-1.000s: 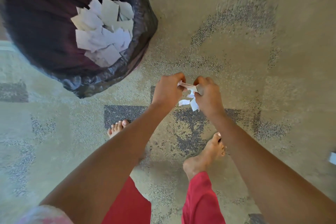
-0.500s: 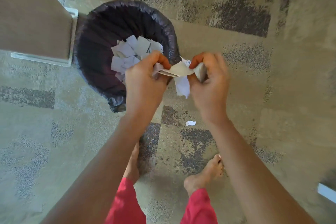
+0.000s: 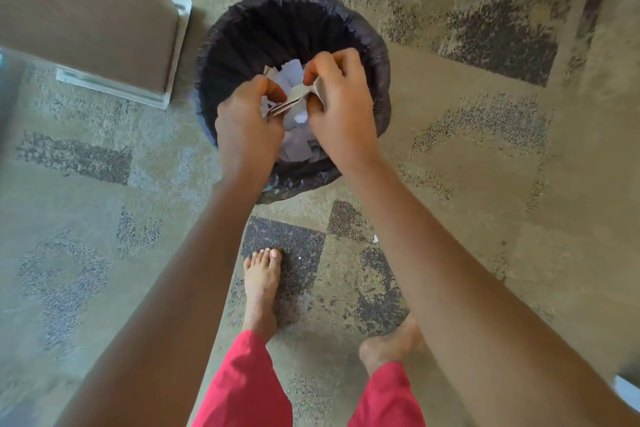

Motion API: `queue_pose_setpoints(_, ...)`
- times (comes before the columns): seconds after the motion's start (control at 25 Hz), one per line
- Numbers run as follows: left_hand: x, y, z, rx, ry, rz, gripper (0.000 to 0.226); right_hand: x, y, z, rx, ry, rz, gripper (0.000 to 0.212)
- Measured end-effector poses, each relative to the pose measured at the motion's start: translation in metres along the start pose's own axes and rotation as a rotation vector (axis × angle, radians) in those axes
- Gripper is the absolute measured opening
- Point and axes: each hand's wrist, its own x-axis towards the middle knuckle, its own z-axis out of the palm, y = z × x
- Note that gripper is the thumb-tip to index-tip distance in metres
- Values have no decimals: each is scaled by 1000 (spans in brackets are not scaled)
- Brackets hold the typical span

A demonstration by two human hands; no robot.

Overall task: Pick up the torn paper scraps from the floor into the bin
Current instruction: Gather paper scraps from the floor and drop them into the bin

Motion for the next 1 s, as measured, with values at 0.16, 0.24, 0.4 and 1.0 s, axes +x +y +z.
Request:
queue_pose_setpoints(0.16, -6, -3, 1, 63, -92, 6, 23, -7, 2, 9, -25, -76, 37, 35)
queue_pose_setpoints(0.24, -9, -4, 1, 117, -131, 42, 34, -10, 3, 11, -19, -123, 56, 41)
queue_pose_setpoints(0.4, -17, -6, 1, 112, -166, 44, 58, -23, 1, 5, 47, -80, 61, 41)
queue_pose_setpoints(1.0, -147, -16, 166, 61, -390, 471, 25, -191, 174, -17, -81, -32, 381, 28)
